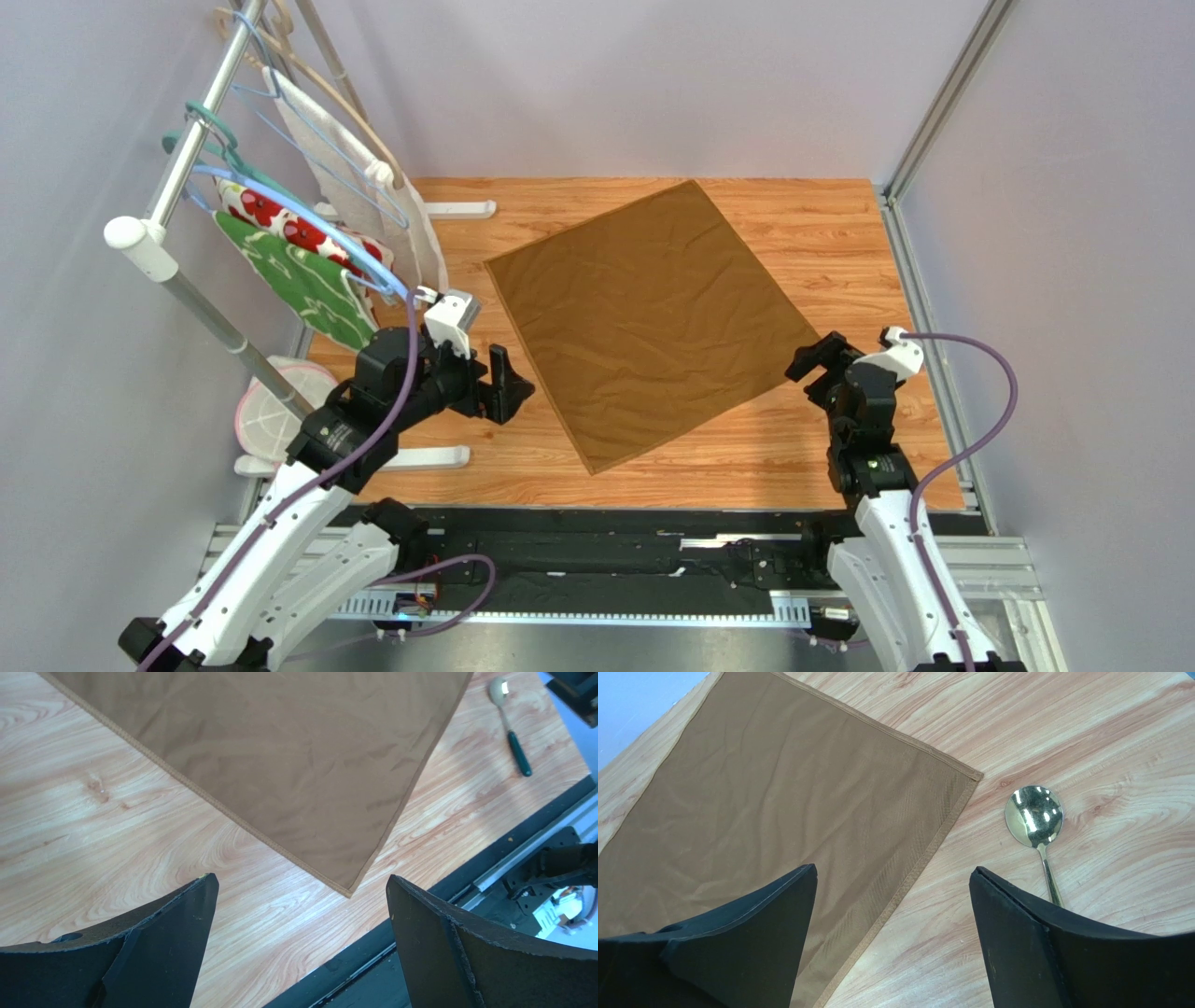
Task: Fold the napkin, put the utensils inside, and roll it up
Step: Move the napkin to the centre of the board
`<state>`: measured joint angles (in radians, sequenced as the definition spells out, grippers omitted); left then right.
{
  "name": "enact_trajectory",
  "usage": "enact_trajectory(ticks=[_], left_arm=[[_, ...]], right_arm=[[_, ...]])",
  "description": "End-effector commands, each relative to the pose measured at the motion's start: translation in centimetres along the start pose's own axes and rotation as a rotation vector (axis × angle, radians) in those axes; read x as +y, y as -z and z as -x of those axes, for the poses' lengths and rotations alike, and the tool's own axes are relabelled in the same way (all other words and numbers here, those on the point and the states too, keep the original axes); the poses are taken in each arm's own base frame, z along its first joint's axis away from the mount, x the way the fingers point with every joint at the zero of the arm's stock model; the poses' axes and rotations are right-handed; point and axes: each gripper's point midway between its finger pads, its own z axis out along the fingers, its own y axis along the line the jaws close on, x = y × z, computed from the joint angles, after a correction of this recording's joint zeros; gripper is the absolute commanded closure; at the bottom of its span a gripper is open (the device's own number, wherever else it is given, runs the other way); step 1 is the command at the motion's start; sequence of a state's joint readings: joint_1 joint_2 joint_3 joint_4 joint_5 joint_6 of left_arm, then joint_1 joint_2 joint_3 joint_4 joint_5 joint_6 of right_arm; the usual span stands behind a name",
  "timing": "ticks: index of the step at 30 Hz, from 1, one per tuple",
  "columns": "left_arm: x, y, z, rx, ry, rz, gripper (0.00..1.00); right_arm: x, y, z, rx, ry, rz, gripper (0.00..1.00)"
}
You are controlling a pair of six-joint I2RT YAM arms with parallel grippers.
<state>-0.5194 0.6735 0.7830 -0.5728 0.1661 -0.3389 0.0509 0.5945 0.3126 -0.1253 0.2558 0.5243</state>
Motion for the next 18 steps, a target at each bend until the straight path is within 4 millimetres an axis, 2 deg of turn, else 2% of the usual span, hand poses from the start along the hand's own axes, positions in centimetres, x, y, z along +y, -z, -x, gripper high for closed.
enact_trajectory(ticks=[1, 4, 5, 7, 8, 10, 11, 12, 13, 14, 15, 16, 18], left_arm=[[0.5, 0.2, 1.5, -0.033, 0.007, 0.051, 0.01], [0.5, -0.2, 3.2, -0.048, -0.009, 0.066, 0.01], [0.1, 0.0, 4.6, -0.069, -0.017, 0.059, 0.01], [-0.6, -0.9, 5.2, -0.037, -0.051, 0.025, 0.01], [-1.1, -0.7, 6.5, -0.053, -0.065, 0.01, 0.01], [-1.1, -1.5, 7.1, -0.045, -0.087, 0.011, 0.01], [-1.0, -1.7, 7.3, -0.05, -0.096, 0.013, 0.01], [-1.0, -1.9, 7.6, -0.061, -0.114, 0.012, 0.01], [-0.9, -2.0, 7.6, -0.061, -0.118, 0.015, 0.01], [-0.8, -2.1, 7.3, -0.056, -0.122, 0.013, 0.01], [-0.7, -2.0, 7.1, -0.054, -0.135, 0.011, 0.01], [-0.5, -2.1, 6.4, -0.041, -0.138, 0.014, 0.01], [-0.3, -1.9, 6.0, -0.047, -0.132, 0.022, 0.01]], right_arm=[[1.5, 0.5, 3.4, -0.054, -0.015, 0.01, 0.16], [1.9, 0.3, 4.0, -0.029, 0.031, -0.003, 0.17], [2.7, 0.3, 5.3, -0.04, 0.035, 0.007, 0.17], [2.7, -0.6, 4.5, 0.04, 0.092, -0.018, 0.15], [3.4, -1.0, 5.7, 0.045, 0.101, -0.02, 0.15], [2.4, -3.0, 3.6, 0.18, 0.154, -0.095, 0.15], [1.8, -3.8, 3.4, 0.218, 0.156, -0.125, 0.16], [1.9, -4.8, 4.9, 0.219, 0.141, -0.142, 0.17], [1.1, -6.2, 2.8, 0.318, 0.142, -0.163, 0.19], [0.3, -7.0, 3.0, 0.336, 0.124, -0.184, 0.21], [0.5, -7.9, 3.9, 0.333, 0.114, -0.189, 0.23], [-0.2, -8.8, 3.2, 0.361, 0.11, -0.211, 0.26], [-0.8, -10.0, 3.5, 0.364, 0.102, -0.233, 0.3]])
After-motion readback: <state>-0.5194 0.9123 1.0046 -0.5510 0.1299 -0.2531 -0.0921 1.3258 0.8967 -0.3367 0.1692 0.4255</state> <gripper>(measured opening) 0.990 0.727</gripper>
